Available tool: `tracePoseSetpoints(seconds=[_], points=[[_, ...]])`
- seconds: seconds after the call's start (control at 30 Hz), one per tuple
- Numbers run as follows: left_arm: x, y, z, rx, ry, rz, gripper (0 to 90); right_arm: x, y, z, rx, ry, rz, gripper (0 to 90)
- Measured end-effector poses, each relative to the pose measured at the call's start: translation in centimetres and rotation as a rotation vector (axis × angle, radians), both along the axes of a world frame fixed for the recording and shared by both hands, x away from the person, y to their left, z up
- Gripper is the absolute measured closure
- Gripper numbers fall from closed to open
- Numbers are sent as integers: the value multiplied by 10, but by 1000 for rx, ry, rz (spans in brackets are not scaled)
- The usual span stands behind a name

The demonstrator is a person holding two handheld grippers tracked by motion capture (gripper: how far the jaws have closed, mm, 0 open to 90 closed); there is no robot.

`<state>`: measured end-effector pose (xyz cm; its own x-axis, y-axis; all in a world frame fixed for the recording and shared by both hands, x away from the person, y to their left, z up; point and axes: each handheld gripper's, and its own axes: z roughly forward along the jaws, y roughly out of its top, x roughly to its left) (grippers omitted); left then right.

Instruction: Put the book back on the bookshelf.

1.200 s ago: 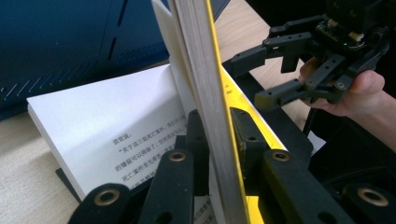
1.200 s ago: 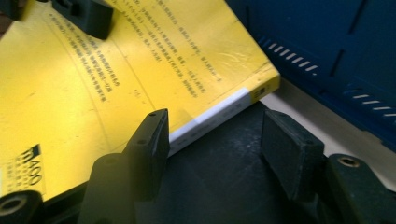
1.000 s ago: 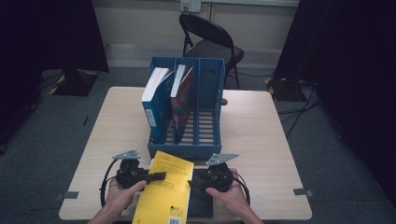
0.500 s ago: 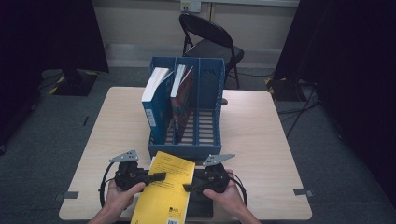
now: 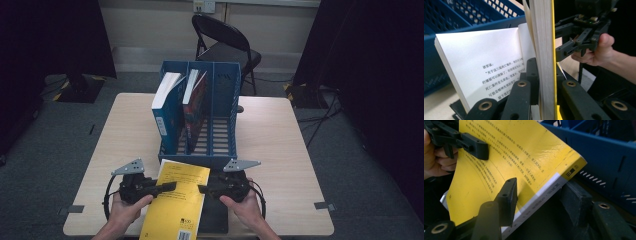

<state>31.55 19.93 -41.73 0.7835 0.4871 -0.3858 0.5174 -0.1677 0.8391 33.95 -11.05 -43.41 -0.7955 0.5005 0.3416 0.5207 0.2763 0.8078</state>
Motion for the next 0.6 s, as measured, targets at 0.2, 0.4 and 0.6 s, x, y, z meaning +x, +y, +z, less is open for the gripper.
tracePoseSetpoints(seconds=[0.2,0.4,0.6], points=[[2,0,8,1,-17,3,825,3,-2,14,36,-19,-16,546],[3,4,21,-23,-43,13,824,5,-3,31,101,-57,-24,609],[5,7,30,-49,-65,20,824,8,-1,46,135,-92,-25,644]])
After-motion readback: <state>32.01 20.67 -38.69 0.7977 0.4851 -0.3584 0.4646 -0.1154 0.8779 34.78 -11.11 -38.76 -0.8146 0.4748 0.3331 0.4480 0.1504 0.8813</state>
